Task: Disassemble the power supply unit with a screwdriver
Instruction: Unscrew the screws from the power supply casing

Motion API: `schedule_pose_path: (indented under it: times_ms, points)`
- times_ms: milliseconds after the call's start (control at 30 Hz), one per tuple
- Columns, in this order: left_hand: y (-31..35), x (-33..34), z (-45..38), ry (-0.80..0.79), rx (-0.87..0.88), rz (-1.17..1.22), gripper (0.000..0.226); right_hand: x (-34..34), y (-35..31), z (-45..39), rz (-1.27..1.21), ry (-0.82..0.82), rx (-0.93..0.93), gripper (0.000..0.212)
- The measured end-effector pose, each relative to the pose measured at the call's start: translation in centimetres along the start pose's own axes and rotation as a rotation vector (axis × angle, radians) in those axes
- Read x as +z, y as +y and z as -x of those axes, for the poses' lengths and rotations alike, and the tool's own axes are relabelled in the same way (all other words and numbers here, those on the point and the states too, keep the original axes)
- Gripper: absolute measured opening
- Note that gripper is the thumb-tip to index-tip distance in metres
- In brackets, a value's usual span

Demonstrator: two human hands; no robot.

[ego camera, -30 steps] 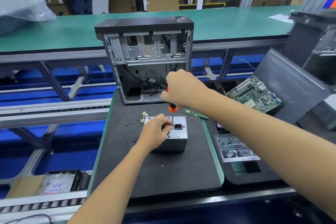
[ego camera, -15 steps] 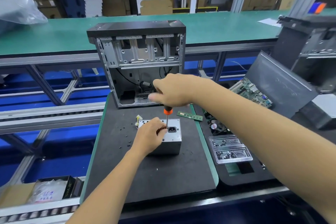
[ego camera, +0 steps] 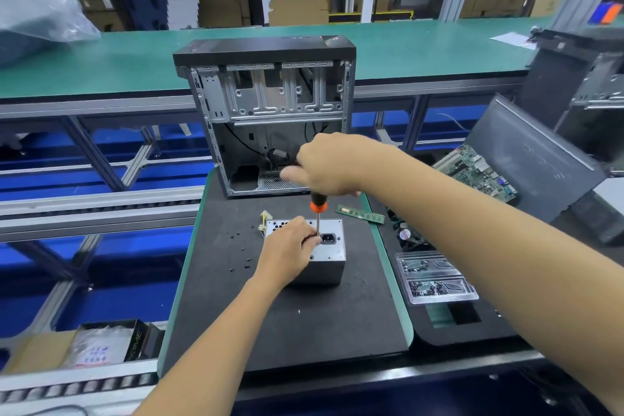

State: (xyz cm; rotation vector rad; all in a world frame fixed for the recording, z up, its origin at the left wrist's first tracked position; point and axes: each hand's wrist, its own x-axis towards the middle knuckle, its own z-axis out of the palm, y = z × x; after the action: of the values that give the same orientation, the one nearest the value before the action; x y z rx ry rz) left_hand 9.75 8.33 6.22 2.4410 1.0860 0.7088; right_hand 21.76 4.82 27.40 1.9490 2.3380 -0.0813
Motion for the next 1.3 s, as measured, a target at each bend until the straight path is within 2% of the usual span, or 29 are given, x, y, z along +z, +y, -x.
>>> schedule_pose_path:
  times_ms: [67,167,267,367,500,533,633,800,867,967,1033,1167,1300]
  points:
    - [0.3,-0.2,0.1,-0.023,-0.006,0.004,0.014,-0.1,0.1,-0.3,-0.029,-0.048,-0.014,0.037]
    - [0.3,-0.4,0.1,-0.028,-0.015,0.011,0.014,-0.2,0.2,-0.3,-0.060,-0.063,-0.080,0.014]
    - [0.2,-0.3,0.0,-0.042,-0.036,0.026,0.013,-0.6,0.1,0.2,-0.124,-0.099,-0.129,0.019]
    - [0.4,-0.4,0.1,-0.043,-0.031,0.027,0.012,-0.4,0.0,0.3,-0.109,-0.084,-0.111,0.015]
    - [0.5,-0.5,0.2,-0.057,-0.027,0.009,0.013,-0.1,-0.4,0.1,0.177,-0.020,-0.046,0.027]
    - [0.6,-0.5,0.1,-0.069,-0.033,-0.001,0.014,0.0,-0.6,0.0,0.194,-0.002,-0.043,0.024]
    - [0.8,-0.5,0.0,-0.105,-0.058,-0.044,0.016,0.0,-0.4,-0.1,0.021,-0.004,-0.064,0.010]
    - [1.0,-0.4,-0.1,-0.103,-0.057,-0.097,0.018,-0.1,-0.3,0.3,-0.196,-0.078,-0.163,0.024]
    - [1.0,-0.5,-0.1,-0.111,-0.019,-0.165,0.014,0.3,-0.4,0.2,-0.137,-0.020,-0.122,0.021]
    - [0.9,-0.4,-0.3,-0.173,0.170,-0.415,0.017,0.5,-0.4,-0.1,-0.034,0.057,0.018,0.047]
    - [0.8,-0.3,-0.4,-0.196,0.214,-0.489,0.022,0.4,-0.4,-0.2,-0.044,0.034,0.029,0.045]
    - [1.2,-0.1,-0.3,-0.163,0.129,-0.425,0.019,0.3,0.1,0.3,-0.146,0.018,-0.001,0.030]
    - [1.4,-0.2,-0.4,-0.161,-0.007,-0.269,0.012,-0.1,0.9,0.8,-0.230,0.103,0.036,0.029]
